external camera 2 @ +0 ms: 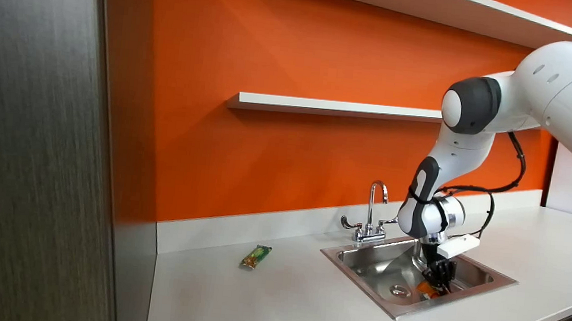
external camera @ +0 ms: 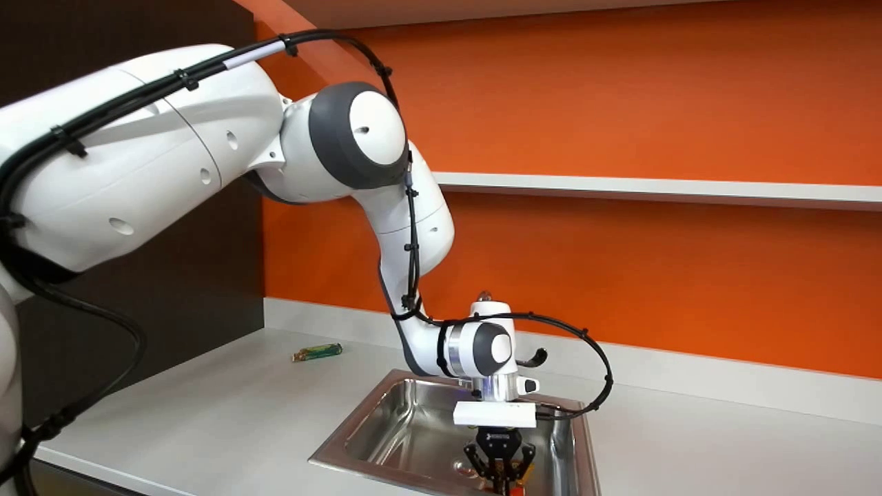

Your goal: Remove the orange packet from the sink

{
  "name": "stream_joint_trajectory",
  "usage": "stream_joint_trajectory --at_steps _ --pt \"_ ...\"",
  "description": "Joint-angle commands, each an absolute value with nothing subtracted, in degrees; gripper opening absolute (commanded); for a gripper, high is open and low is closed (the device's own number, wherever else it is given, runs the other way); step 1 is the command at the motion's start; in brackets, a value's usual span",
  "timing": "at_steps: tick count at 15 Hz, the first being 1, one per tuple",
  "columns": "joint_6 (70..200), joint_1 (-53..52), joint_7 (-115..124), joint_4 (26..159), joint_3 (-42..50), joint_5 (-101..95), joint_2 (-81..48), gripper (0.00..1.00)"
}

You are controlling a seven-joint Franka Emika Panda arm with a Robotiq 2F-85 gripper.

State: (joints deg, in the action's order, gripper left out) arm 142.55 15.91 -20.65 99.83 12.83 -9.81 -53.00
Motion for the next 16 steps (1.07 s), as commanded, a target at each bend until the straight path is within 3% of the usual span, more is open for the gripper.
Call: stream_joint_trajectory --at_steps 1,16 --pt "141.66 17.25 -20.27 97.9 11.72 -10.89 -54.11 0.0" --pt "142.37 16.69 -20.7 100.92 11.43 -11.06 -46.5 0.0"
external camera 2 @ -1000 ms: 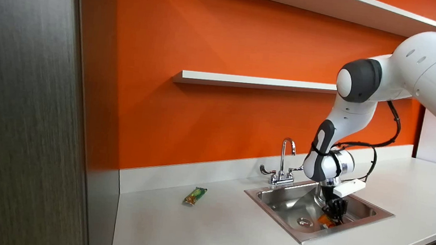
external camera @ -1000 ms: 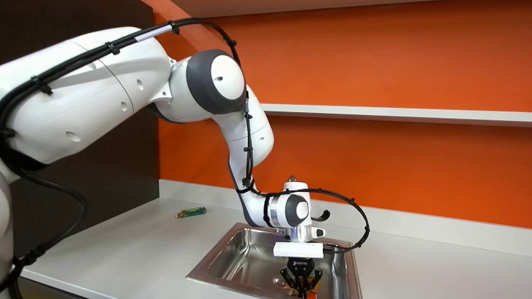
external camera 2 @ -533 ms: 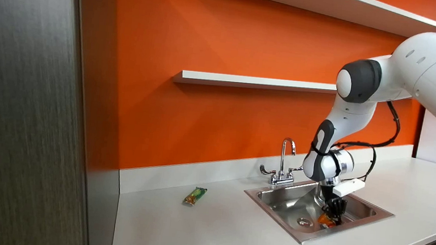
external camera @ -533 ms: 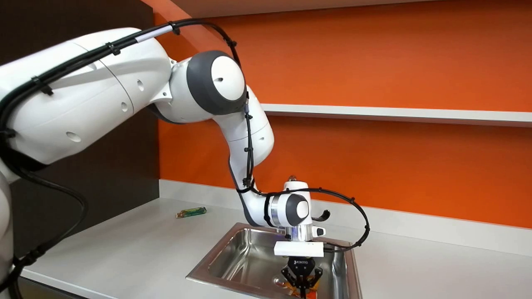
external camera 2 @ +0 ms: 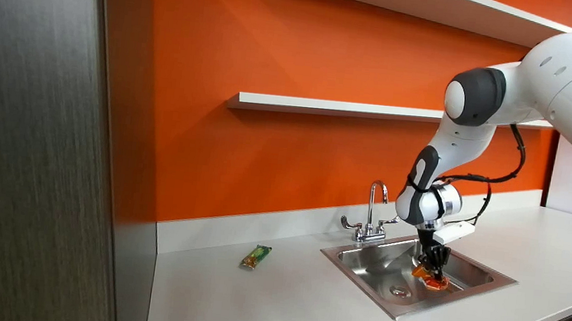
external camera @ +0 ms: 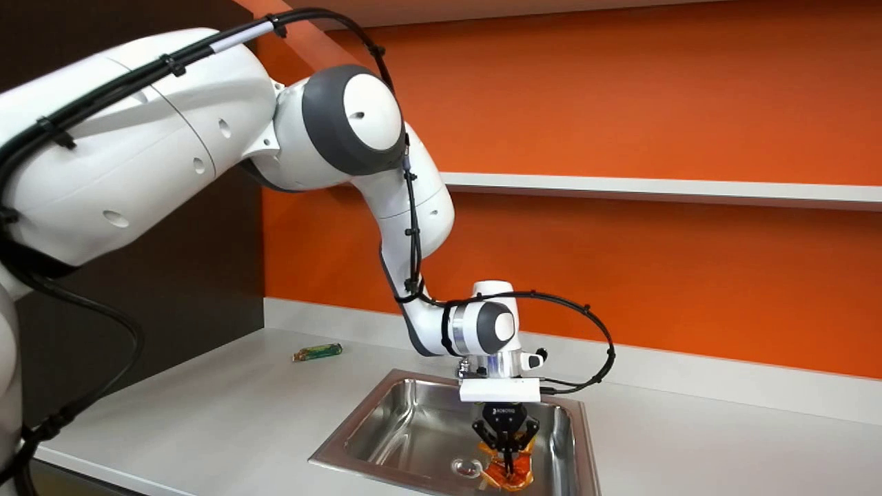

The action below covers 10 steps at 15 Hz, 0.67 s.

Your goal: Remove the orange packet from the sink

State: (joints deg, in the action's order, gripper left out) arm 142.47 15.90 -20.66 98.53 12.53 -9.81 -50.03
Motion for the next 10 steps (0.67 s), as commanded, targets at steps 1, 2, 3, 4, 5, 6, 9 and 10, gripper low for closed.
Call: stream_joint_trajectory --at_steps 1,2,3,4,5,6,9,10 --pt "142.34 16.61 -20.73 101.22 11.39 -11.1 -45.92 0.0" --pt "142.4 16.48 -20.69 101.5 11.37 -11.17 -45.39 0.0" --pt "142.53 16.38 -20.73 101.94 11.26 -11.19 -44.79 0.0" --pt "142.52 16.2 -20.66 102.36 11.26 -11.28 -44.19 0.0" --pt "142.69 16.14 -20.95 102.95 10.97 -11.27 -43.51 0.0" --pt "142.55 16.05 -21.18 103.58 10.69 -11.25 -42.74 0.0" --pt "142.81 15.48 -21.37 106.26 9.89 -11.35 -40.12 0.0" --pt "142.92 15.13 -21.27 107.34 9.73 -11.49 -39.1 0.0"
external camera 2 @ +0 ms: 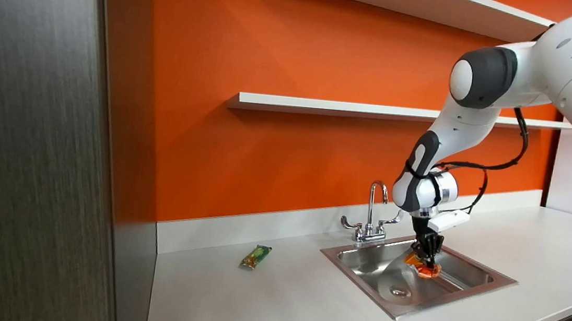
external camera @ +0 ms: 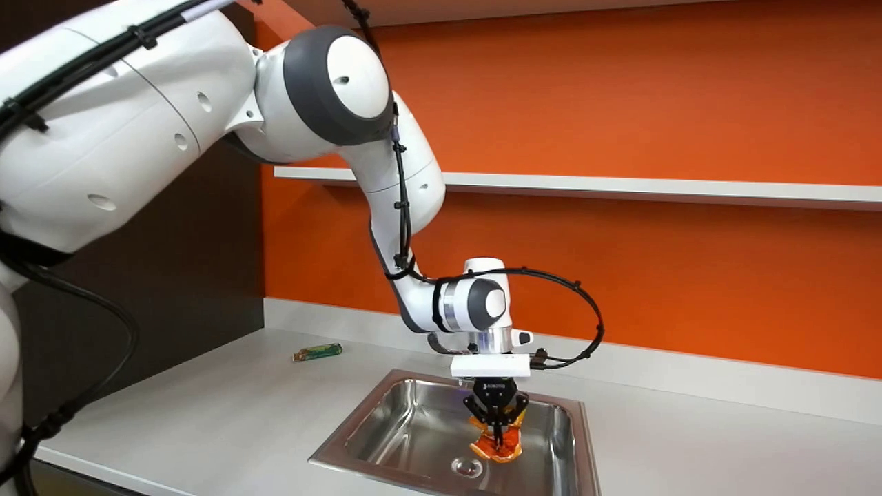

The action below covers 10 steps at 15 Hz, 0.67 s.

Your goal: Remove the orange packet from the sink

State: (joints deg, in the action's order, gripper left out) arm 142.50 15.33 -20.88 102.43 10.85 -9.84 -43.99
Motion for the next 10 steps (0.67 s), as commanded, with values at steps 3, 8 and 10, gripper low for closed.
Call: stream_joint_trajectory --at_steps 3,8,10 --pt "143.38 14.24 -21.22 111.21 9.28 -11.92 -35.87 0.0" --pt "143.62 12.66 -21.47 117.91 8.53 -13.37 -30.04 0.0" --pt "143.54 11.76 -21.76 120.32 8.19 -14.35 -27.79 0.0"
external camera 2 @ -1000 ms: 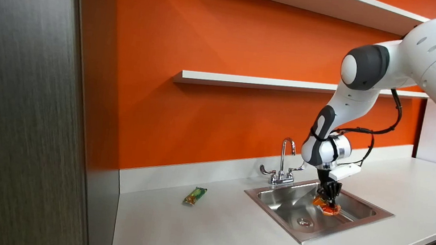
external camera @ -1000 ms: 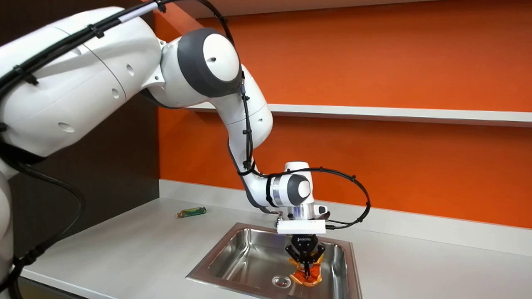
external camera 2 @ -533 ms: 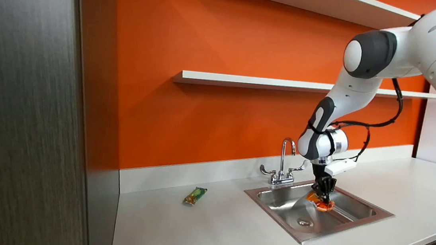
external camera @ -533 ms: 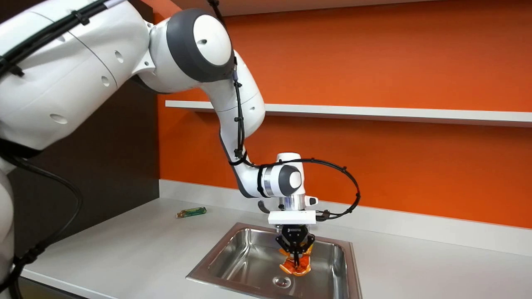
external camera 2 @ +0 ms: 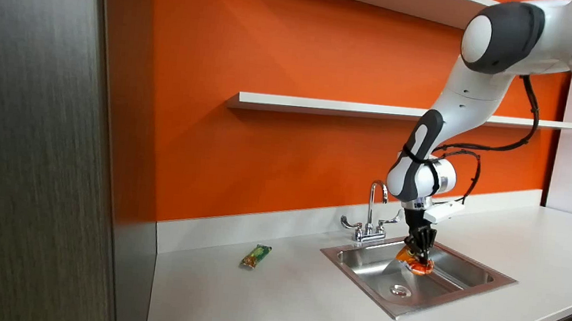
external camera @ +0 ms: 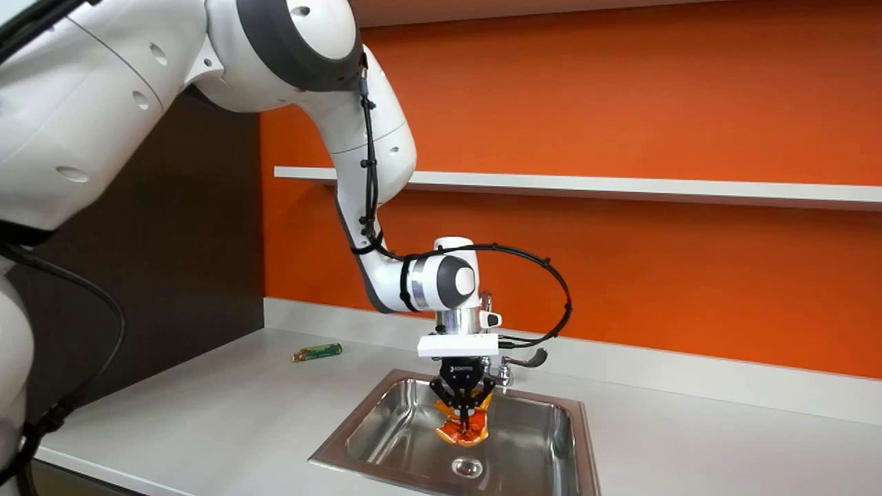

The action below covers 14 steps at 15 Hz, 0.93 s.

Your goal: Remove the orange packet from the sink

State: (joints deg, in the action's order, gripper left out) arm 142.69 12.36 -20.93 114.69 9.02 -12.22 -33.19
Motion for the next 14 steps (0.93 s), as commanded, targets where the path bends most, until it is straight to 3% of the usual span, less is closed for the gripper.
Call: stream_joint_trajectory --at_steps 1,14 --pt "143.52 11.28 -22.02 121.48 7.95 -15.01 -26.74 0.0" --pt "142.45 1.49 -23.94 123.75 2.67 -24.8 -24.32 0.0"
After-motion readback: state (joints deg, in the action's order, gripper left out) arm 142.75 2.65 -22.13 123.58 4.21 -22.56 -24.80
